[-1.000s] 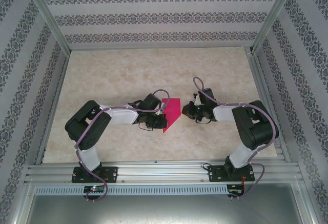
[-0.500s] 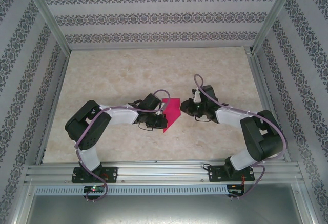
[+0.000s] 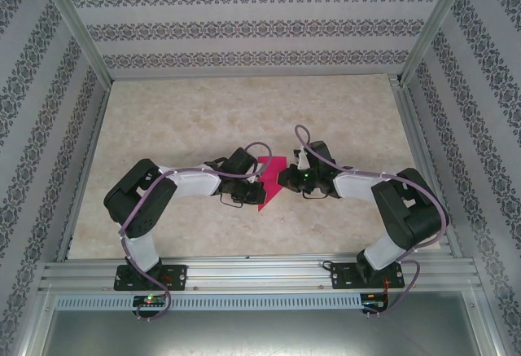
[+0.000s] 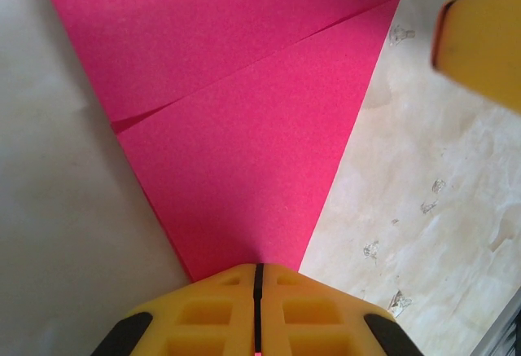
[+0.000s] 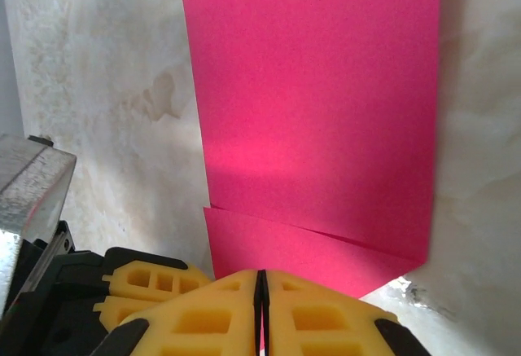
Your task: Fold a paper plane with a square sheet of paper (pick it up from the middle)
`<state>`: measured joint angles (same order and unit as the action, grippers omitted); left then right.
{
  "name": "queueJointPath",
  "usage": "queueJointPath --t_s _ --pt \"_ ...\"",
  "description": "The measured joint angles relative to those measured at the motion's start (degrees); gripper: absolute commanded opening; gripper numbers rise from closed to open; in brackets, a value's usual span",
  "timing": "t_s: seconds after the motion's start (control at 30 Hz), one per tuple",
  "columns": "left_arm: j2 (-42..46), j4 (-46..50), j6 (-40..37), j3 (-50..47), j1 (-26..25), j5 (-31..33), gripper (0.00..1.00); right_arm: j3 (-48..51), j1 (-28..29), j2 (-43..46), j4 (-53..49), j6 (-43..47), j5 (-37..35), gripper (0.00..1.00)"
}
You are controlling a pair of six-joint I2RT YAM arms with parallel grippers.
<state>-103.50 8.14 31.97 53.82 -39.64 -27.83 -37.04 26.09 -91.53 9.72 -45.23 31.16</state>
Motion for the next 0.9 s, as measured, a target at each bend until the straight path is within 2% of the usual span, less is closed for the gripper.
queueJointPath --t_s 0.9 --pt "0.04 3.13 -1.99 1.16 0.00 0.94 0.13 -3.78 3.61 -8.13 -0.20 0.07 -0.22 0.10"
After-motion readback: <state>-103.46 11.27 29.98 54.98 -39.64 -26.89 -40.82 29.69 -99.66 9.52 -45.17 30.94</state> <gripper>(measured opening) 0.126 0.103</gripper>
